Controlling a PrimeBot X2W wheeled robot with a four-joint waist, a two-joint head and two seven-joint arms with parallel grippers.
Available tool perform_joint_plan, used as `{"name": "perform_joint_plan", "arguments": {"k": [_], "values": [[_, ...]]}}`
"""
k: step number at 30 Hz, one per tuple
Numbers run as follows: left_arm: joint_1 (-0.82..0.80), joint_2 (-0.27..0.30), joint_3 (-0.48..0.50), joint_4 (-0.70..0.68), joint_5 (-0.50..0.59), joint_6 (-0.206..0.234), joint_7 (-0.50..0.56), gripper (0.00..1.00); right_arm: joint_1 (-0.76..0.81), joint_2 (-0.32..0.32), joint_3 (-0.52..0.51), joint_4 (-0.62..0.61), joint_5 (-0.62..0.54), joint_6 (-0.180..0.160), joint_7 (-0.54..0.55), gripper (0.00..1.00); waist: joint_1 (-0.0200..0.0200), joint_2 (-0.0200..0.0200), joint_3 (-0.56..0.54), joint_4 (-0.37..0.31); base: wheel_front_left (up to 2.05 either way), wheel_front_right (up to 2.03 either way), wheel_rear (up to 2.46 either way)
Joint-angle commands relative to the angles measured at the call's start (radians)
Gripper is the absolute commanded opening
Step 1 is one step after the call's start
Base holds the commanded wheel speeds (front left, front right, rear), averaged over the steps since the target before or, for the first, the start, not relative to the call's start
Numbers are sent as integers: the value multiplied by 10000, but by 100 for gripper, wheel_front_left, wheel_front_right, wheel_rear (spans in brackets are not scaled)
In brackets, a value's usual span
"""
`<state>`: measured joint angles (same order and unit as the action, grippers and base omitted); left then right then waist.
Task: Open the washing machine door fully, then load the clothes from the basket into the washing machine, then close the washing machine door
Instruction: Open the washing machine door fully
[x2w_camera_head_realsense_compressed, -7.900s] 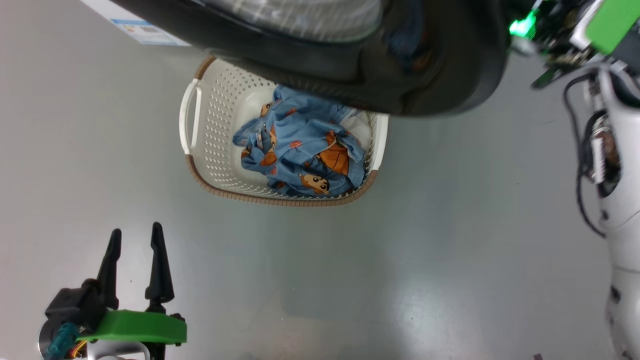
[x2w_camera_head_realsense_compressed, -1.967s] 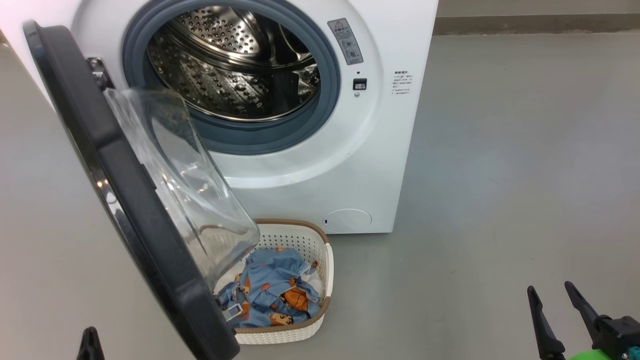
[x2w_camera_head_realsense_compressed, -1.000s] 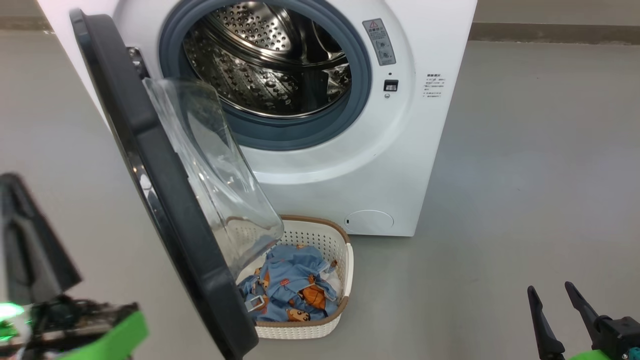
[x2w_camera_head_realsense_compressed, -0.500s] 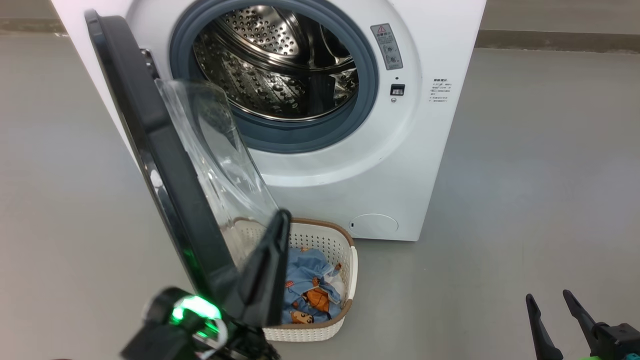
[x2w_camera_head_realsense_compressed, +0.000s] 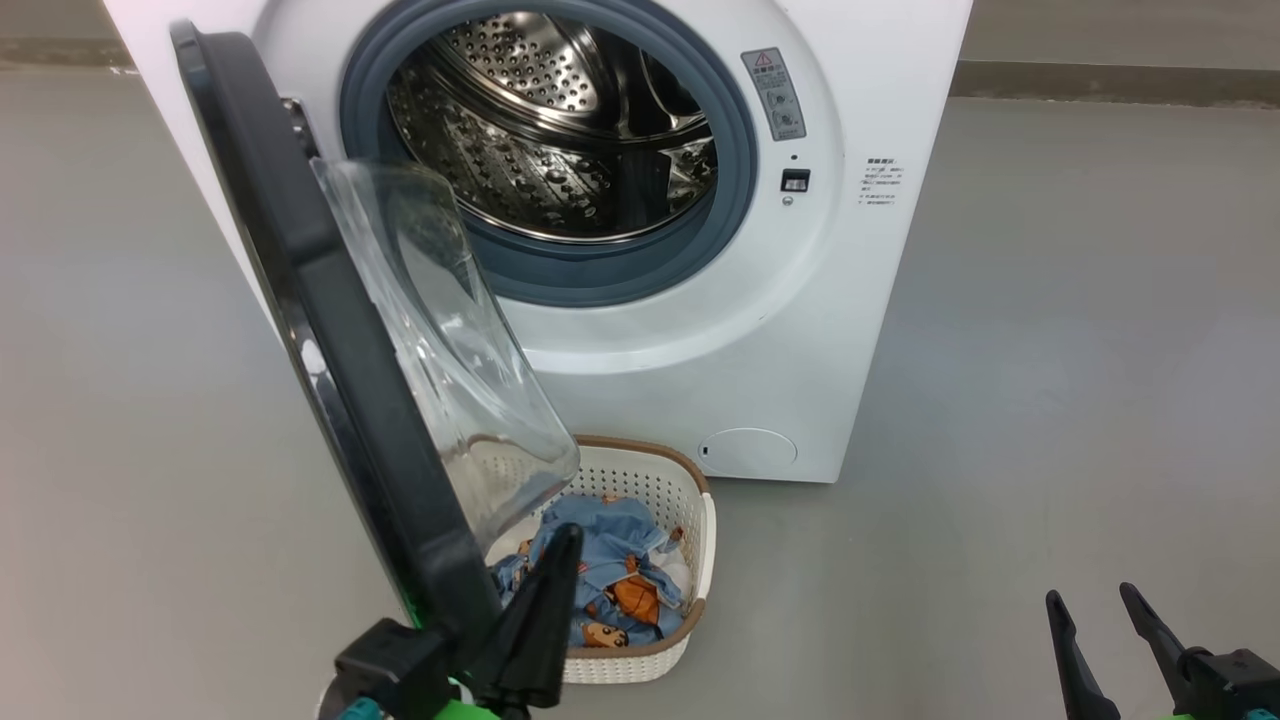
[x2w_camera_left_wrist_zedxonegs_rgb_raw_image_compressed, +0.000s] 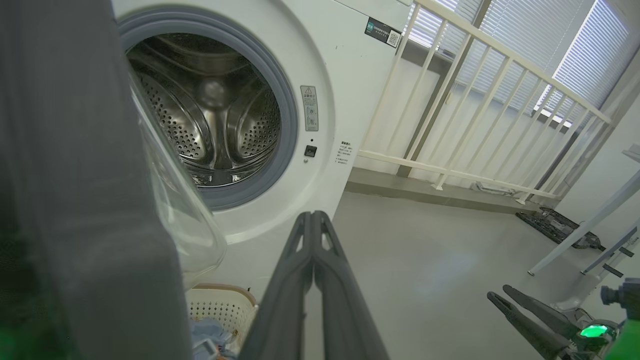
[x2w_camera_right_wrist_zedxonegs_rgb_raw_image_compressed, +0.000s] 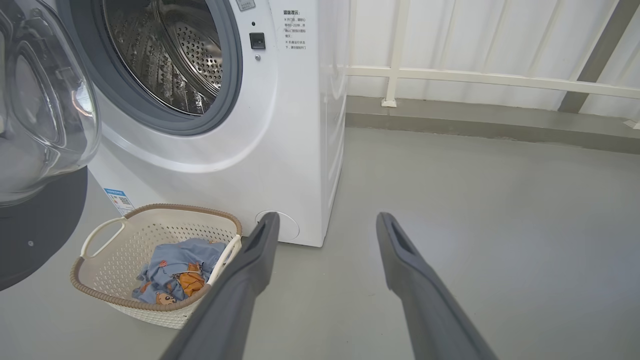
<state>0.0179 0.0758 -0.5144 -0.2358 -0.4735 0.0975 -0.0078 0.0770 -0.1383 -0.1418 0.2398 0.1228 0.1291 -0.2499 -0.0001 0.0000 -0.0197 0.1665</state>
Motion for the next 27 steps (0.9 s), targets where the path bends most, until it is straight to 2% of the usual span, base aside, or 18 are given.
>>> {"name": "perform_joint_plan", "arguments": {"k": [1, 14, 27], "values": [[-177, 62, 425, -196, 174, 199, 47, 0, -110, -169, 194, -196, -56, 16, -118, 100, 1, 0, 10, 32, 0, 0, 0], [-114, 115, 589, 103, 204, 612, 229, 0, -124, -148, 100, -193, -84, 16, -118, 100, 1, 0, 86, 376, 0, 0, 0], [-126, 6, 1226, 139, 20, 1399, -1, 0, -38, -52, -18, -165, -130, 16, -118, 100, 1, 0, 201, 1104, 0, 0, 0]]}}
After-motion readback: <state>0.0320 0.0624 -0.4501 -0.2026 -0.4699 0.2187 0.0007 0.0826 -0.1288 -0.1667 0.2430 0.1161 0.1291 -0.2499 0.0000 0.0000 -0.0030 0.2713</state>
